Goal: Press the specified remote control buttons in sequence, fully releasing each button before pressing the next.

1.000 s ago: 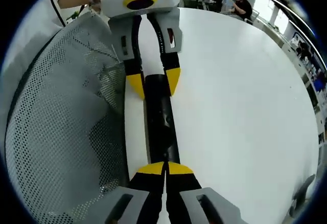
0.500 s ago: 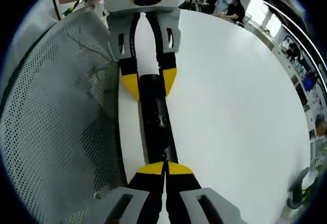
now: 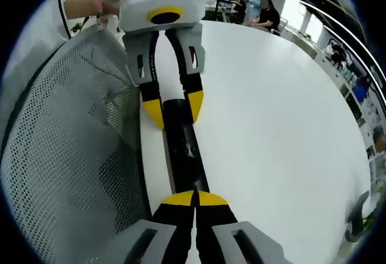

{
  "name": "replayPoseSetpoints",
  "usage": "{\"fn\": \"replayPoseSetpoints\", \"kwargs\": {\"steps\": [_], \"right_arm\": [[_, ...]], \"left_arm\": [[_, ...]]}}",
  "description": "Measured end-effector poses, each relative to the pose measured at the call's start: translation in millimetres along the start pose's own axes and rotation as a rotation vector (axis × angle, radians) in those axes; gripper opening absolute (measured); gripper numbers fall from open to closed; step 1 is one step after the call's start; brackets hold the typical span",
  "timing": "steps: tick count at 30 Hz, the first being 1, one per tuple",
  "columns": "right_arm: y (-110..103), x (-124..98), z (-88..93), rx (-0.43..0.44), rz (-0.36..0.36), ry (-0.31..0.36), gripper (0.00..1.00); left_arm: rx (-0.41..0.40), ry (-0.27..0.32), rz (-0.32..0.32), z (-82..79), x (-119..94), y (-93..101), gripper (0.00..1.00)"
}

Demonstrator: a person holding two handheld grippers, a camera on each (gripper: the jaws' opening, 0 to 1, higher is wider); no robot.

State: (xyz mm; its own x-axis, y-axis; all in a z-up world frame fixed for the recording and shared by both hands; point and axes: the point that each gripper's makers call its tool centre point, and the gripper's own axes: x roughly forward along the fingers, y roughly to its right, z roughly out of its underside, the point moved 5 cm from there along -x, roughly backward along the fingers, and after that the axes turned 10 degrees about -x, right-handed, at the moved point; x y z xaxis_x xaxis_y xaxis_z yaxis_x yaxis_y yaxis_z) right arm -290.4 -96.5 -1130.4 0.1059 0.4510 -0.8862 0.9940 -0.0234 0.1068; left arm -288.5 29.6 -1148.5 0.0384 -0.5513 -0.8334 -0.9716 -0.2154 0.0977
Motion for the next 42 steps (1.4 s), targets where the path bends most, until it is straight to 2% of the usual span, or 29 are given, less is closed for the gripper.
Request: {"fn": "replayPoseSetpoints", "kwargs": {"steps": [9, 23, 32, 34, 38, 42], "right_arm": [[-1.4, 6.3, -0.9, -0.036, -0.038, -0.020, 0.00], [-0.9, 9.2, -0.8, -0.101, -0.009, -0.047, 0.00], [0.8, 9.1, 2.1, -0.015, 0.001, -0.002, 0.00], [0.0, 8.4, 2.0, 0.042, 0.003, 0.022, 0.00], [-0.4, 6.9, 0.5, 0.046, -0.005, 0.027, 0.00], [-4.5, 8.3, -5.2, 0.008, -0.011, 0.023, 0.00]], "left_arm": [[-0.006, 0.008, 0.001, 0.4, 0.1, -0.4, 0.24], [-0.007, 0.015, 0.005, 0.9, 0.0, -0.6, 0.24], [-0.007, 0.014, 0.005, 1.0, 0.2, -0.4, 0.24], [-0.007, 0.014, 0.005, 1.0, 0.2, -0.3, 0.24], [-0.008, 0.011, 0.003, 0.8, 0.2, -0.1, 0.24], [-0.014, 0.003, 0.002, 0.4, 0.4, -0.4, 0.24]]}}
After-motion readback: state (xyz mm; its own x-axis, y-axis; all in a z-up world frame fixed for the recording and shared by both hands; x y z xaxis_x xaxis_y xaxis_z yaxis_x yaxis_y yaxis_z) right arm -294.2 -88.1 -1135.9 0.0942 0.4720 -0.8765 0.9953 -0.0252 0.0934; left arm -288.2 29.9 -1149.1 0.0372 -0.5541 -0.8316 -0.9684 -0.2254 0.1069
